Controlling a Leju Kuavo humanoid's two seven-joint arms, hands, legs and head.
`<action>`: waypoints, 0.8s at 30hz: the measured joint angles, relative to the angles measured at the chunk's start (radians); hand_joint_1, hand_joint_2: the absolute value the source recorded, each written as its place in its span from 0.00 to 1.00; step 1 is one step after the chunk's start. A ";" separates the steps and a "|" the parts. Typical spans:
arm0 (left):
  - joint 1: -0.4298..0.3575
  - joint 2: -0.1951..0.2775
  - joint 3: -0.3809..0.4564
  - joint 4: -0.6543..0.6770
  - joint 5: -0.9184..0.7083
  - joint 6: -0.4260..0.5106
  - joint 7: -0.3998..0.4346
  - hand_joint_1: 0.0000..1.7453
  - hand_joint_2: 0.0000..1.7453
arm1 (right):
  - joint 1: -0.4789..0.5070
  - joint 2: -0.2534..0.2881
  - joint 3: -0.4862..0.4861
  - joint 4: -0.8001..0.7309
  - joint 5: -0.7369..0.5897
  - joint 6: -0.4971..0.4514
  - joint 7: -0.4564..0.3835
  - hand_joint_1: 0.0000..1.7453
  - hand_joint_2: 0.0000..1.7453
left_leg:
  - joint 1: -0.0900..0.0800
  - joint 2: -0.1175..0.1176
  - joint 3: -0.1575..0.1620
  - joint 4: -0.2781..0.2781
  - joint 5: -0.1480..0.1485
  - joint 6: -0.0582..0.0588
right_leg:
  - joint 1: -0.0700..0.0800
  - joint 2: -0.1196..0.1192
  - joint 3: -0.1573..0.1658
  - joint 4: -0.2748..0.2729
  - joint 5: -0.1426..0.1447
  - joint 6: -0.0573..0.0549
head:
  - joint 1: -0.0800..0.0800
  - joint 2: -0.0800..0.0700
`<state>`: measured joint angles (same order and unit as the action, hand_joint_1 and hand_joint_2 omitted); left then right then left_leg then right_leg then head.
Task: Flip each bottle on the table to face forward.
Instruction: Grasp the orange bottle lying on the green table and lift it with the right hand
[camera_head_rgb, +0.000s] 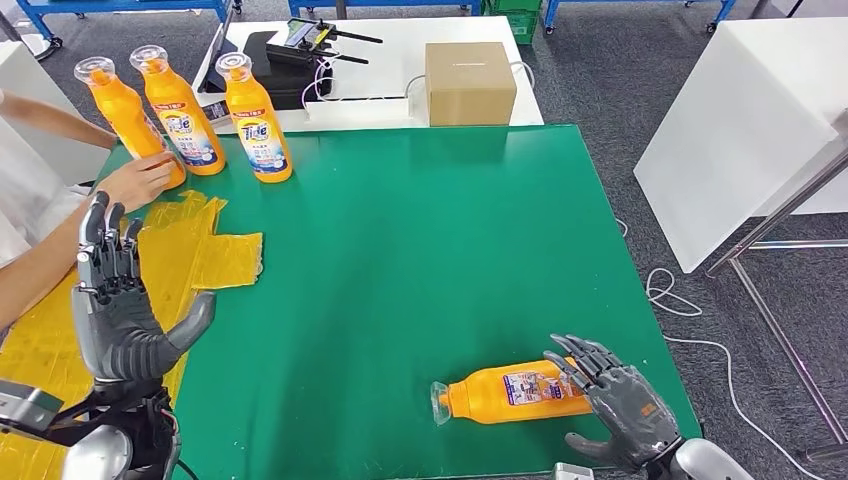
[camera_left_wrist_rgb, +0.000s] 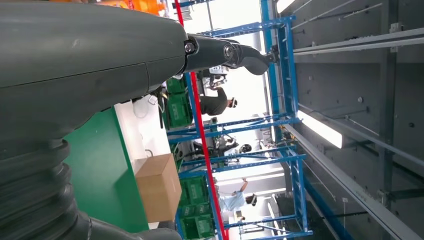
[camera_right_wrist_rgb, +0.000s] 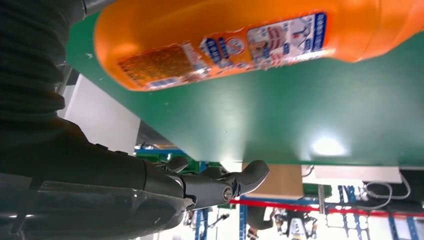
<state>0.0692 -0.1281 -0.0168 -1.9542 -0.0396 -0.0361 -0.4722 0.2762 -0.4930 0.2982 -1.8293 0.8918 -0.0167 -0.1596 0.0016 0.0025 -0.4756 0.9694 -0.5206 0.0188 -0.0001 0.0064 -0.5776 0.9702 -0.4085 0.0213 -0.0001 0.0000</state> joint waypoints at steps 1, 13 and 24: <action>-0.001 -0.001 -0.001 0.001 0.000 -0.003 0.000 0.00 1.00 | -0.014 0.003 0.010 0.013 0.002 0.005 0.001 0.00 1.00 | 0.000 0.000 0.000 0.000 0.000 0.000 | 0.000 0.000 0.000 0.000 0.000 0.000 | 0.000 0.000; -0.003 -0.006 -0.009 0.004 0.000 -0.009 0.001 0.00 1.00 | -0.076 0.023 0.067 0.088 0.006 0.014 0.006 0.00 1.00 | 0.000 0.000 0.000 0.000 0.000 0.000 | 0.000 0.000 0.000 0.000 0.000 0.000 | 0.000 0.000; -0.003 -0.006 -0.009 0.005 0.000 -0.009 0.001 0.00 1.00 | -0.081 0.024 0.082 0.105 0.006 0.014 0.006 0.00 1.00 | 0.000 0.000 0.000 0.000 0.000 0.000 | 0.000 0.000 0.000 0.000 0.000 0.000 | 0.000 0.000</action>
<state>0.0662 -0.1339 -0.0258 -1.9488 -0.0397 -0.0446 -0.4711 0.1951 -0.4689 0.3804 -1.7241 0.8976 -0.0027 -0.1537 0.0016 0.0022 -0.4759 0.9694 -0.5205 0.0189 -0.0001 0.0062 -0.5777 0.9703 -0.4086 0.0213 0.0000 0.0000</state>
